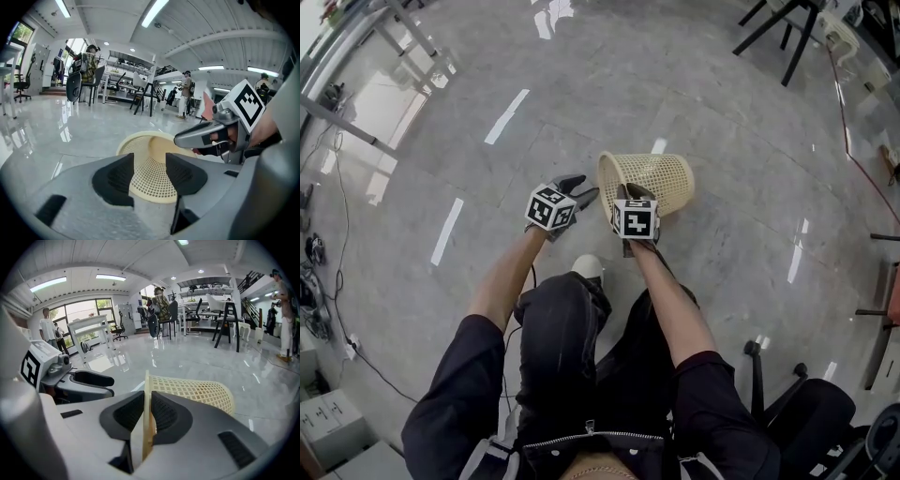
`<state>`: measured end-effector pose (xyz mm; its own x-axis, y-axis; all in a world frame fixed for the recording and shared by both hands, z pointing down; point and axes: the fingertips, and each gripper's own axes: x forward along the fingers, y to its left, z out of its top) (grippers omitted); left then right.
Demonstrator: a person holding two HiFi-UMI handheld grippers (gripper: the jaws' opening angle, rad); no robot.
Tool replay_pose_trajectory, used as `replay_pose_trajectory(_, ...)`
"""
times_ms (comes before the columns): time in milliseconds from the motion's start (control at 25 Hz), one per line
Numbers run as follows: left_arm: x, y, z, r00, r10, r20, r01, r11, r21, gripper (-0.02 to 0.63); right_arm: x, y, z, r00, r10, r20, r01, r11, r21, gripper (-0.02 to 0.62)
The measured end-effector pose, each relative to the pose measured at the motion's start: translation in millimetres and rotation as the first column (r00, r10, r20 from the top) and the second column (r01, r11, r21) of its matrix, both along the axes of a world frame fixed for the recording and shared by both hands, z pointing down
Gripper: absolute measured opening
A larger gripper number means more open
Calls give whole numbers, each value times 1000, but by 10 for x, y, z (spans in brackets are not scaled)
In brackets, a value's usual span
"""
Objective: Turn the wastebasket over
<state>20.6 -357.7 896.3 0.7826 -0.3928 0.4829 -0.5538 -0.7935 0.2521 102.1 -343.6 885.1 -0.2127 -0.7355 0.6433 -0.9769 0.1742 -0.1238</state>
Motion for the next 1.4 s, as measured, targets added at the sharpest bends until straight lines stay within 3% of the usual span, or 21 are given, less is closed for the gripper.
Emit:
replay_pose_trajectory(200, -100, -101, -119, 999, -41, -34, 41, 999, -6, 212, -364, -11, -22, 994, -66, 89, 66, 998, 3, 48)
replay_pose_trajectory(360, -212, -169, -223, 995, -83, -60, 81, 996, -20, 212, -741, 37, -62, 954, -221, 201, 220, 975, 26, 48)
replay_pose_trajectory(480, -236, -178, -225, 992, -101, -76, 98, 994, -42, 212, -773, 77, -140, 939, -285, 190, 275, 958, 80, 49)
replay_pose_trajectory(640, -154, -181, -238, 983, -146, -110, 137, 987, -89, 212, -526, 87, -217, 949, -296, 105, 284, 952, 112, 48)
replay_pose_trajectory(800, -13, -104, -164, 981, -194, -22, 191, 978, -87, 213, -127, 125, -198, 967, -254, 34, 249, 963, 104, 48)
replay_pose_trajectory(1040, 134, 64, 9, 974, -186, 129, 196, 978, -73, 212, 209, 204, -144, 978, -204, -45, 207, 975, 80, 48)
replay_pose_trajectory(1400, -138, 24, -4, 974, -218, 59, 223, 969, -104, 146, 731, 327, 140, 982, -180, -64, 181, 983, 16, 48)
